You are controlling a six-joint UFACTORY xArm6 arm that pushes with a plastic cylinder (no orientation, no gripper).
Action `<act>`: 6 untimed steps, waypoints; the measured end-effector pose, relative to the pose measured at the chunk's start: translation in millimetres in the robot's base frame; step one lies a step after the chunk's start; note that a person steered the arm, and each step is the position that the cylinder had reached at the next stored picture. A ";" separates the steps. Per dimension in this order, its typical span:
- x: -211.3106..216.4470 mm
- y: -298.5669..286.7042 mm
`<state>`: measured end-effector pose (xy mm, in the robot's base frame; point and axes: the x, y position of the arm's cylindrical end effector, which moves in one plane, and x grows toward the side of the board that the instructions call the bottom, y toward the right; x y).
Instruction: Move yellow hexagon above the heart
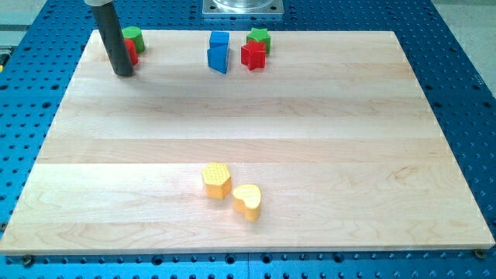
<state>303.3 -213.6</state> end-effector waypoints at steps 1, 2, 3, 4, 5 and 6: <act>0.0 0.0; 8.7 7.2; 16.0 102.1; 66.0 222.7; 159.9 311.7; 245.0 363.0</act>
<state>548.3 149.4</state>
